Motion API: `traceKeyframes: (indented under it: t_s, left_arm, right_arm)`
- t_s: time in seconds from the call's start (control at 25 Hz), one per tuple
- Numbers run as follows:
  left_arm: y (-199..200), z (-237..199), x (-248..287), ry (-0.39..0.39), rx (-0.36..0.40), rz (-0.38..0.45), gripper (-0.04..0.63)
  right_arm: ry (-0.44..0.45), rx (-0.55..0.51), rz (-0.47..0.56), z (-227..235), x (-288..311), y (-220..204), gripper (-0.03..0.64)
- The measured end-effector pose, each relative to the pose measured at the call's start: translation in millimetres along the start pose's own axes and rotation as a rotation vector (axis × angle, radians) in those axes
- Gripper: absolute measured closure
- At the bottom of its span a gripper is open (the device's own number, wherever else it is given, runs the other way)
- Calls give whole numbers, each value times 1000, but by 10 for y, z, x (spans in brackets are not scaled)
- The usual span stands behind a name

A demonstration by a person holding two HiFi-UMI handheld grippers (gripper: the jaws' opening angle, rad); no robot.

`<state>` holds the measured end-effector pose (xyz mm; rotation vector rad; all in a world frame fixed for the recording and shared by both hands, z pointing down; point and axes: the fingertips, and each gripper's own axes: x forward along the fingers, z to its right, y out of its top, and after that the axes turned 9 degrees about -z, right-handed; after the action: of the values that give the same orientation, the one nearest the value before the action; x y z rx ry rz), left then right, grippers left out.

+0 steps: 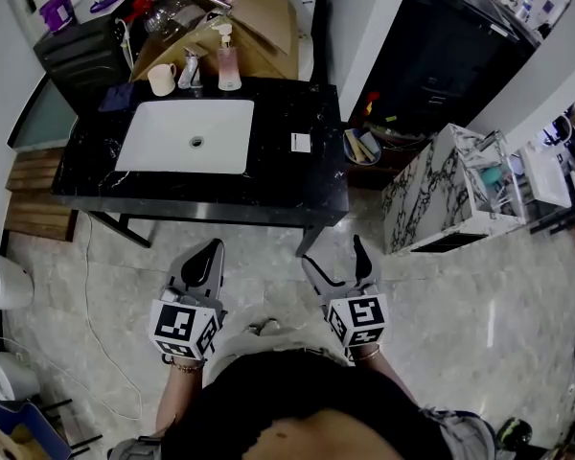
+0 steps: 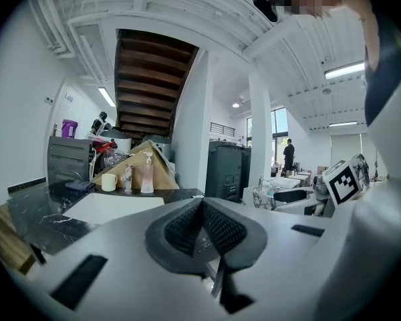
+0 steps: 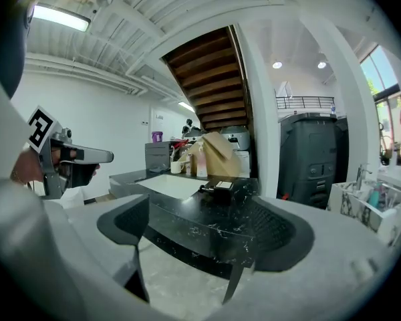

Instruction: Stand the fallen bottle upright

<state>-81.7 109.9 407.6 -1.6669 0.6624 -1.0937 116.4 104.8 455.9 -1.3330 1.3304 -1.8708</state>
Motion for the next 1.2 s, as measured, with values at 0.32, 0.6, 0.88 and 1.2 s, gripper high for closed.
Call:
traceKeyframes:
  t_s: [0.32, 0.6, 0.88, 1.2]
  left_arm:
    - [15, 113, 146, 3, -4, 3, 594]
    - [-239, 21, 148, 15, -76, -43, 592]
    - [-184, -215, 285, 44, -80, -22, 592]
    - [210, -733, 645, 78, -126, 34, 592]
  right_arm:
    - [-7, -35, -2, 278, 73, 7, 156]
    - [8, -231, -32, 344, 131, 68, 158]
    - [112, -322, -27, 287, 423, 170, 158]
    - [140, -435, -51, 352, 1053, 686, 158]
